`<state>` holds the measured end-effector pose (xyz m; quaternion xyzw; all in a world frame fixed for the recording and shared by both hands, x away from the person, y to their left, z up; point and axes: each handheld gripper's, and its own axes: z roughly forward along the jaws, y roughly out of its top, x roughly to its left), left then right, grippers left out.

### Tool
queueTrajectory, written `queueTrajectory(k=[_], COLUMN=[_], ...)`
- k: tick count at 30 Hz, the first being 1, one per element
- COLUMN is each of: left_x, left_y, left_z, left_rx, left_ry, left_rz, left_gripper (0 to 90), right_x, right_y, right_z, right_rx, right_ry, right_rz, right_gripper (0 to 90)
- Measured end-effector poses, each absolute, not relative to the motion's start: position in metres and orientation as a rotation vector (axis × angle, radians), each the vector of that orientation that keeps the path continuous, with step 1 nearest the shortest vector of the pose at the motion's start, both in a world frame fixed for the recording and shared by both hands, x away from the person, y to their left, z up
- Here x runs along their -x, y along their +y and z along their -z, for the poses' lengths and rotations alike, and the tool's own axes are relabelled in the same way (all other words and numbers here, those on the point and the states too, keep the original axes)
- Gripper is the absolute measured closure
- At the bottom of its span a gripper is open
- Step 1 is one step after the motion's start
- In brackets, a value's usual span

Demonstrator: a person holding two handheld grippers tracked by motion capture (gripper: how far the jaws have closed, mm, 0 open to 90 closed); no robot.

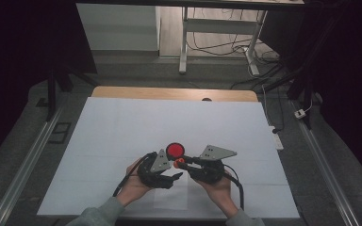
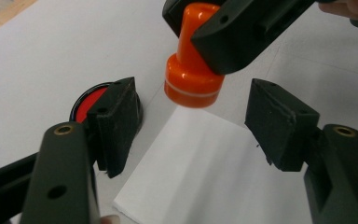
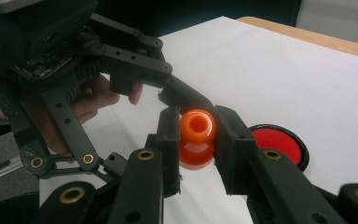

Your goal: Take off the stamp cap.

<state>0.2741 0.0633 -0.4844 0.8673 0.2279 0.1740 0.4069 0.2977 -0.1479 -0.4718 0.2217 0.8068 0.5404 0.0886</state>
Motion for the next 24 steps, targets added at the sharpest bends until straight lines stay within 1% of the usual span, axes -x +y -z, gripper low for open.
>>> queueTrajectory(k=[6, 14, 24], left_x=[-0.2761, -0.2781, -0.2778], left_y=[0.0612, 0.0606, 0.0586], left_z=[0.4847, 0.4858, 0.4867], left_rx=[-2.186, -2.182, -2.191], left_ry=[0.585, 0.596, 0.580], left_rz=[-0.449, -0.453, -0.453], left_gripper=[38.8, 49.1, 54.6], right_x=[-0.2980, -0.2981, -0.2987], right_y=[-0.1479, -0.1485, -0.1491], right_z=[0.4725, 0.4730, 0.4737], right_rx=[-0.661, -0.663, -0.670], right_ry=[2.402, 2.403, 2.402], right_rz=[-1.607, -1.604, -1.609], right_gripper=[72.3, 72.3, 72.3])
